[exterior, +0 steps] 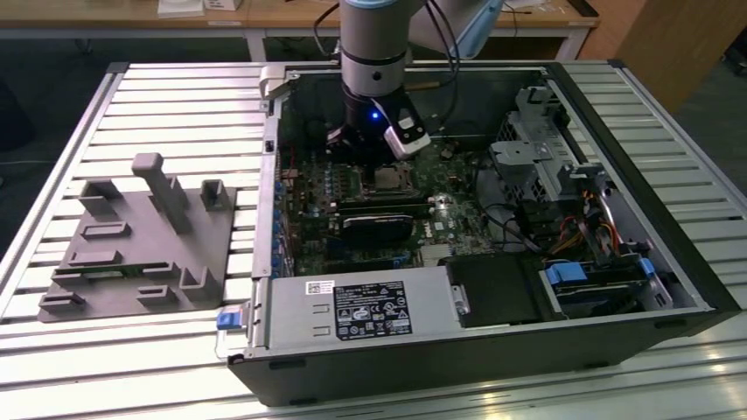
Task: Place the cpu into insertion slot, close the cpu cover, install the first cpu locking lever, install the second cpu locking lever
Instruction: 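Close the cpu cover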
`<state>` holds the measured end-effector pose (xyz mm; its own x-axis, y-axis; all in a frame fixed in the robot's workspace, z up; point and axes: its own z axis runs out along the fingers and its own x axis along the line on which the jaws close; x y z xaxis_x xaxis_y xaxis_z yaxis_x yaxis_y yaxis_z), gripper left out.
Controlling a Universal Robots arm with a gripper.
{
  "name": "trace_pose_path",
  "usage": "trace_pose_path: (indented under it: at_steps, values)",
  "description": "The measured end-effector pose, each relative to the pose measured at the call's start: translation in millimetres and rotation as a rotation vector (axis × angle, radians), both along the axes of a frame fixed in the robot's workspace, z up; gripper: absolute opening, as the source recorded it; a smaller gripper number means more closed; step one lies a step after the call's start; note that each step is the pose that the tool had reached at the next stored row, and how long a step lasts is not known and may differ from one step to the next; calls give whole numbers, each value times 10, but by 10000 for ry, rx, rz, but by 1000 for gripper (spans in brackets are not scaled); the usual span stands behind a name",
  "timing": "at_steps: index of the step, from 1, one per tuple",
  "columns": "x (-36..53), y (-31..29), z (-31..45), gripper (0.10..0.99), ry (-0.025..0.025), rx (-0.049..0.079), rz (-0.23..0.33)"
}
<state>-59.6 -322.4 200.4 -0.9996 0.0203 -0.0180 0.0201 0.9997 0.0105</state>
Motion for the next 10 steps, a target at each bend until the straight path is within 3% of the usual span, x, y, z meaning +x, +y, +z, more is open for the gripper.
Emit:
trace_pose_path:
  at_steps: [10]
  values:
    - [33, 0, -1, 106, -1, 1, -3]
